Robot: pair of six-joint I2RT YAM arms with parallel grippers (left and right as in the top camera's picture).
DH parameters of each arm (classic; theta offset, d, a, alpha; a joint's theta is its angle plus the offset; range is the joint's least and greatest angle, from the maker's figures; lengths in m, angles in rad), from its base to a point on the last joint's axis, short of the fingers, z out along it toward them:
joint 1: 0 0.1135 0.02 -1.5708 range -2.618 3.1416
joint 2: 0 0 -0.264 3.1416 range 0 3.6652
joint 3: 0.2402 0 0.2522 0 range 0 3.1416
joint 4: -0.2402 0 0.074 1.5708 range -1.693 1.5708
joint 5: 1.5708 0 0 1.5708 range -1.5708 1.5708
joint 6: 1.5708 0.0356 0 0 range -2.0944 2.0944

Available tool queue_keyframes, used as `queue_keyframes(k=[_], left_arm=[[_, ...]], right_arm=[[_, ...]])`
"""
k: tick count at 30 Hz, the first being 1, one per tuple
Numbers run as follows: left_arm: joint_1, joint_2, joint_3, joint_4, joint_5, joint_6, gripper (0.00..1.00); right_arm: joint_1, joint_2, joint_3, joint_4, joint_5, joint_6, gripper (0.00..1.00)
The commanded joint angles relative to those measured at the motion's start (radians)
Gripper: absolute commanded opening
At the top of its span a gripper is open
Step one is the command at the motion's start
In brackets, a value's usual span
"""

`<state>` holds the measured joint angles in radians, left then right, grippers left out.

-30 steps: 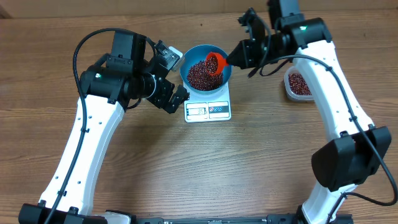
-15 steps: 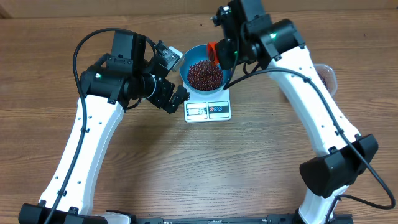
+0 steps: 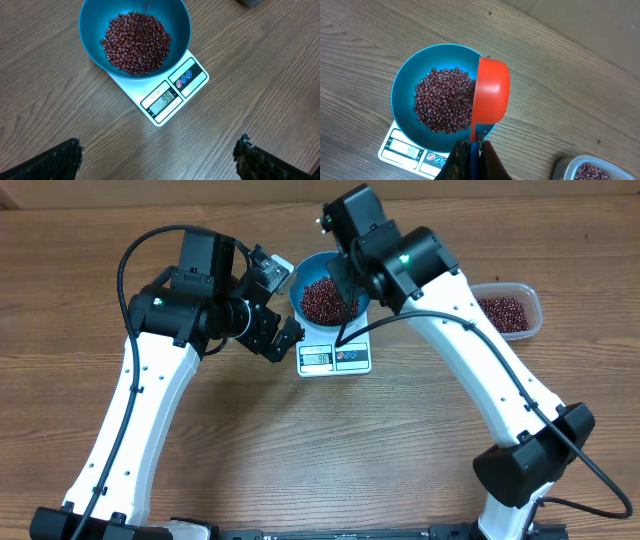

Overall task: Scoop item into bowl and weigh 150g on scale
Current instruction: 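Tip the scoop with the right gripper, pouring beans into the bowl, then lift the empty scoop with the right gripper back toward the bean tub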

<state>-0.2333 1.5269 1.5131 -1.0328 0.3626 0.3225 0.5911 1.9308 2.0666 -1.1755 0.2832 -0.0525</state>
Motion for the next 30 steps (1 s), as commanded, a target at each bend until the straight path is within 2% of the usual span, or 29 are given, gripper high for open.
queue_keyframes(k=[1, 14, 23, 30], left_arm=[[0.004, -0.023, -0.005, -0.003, -0.007, 0.022, 1.00], [0.004, -0.023, -0.005, -0.003, -0.007, 0.022, 1.00], [0.004, -0.023, -0.005, -0.003, -0.007, 0.022, 0.99], [0.004, -0.023, -0.005, -0.003, -0.007, 0.022, 0.99]], right_arm=[[0.019, -0.047, 0.037, -0.002, 0.084, 0.000, 0.04], [0.010, -0.048, 0.037, -0.004, 0.039, -0.003, 0.04], [-0.142, -0.103, 0.037, -0.005, -0.277, -0.003, 0.04], [-0.348, -0.182, 0.037, -0.035, -0.543, 0.000, 0.04]])
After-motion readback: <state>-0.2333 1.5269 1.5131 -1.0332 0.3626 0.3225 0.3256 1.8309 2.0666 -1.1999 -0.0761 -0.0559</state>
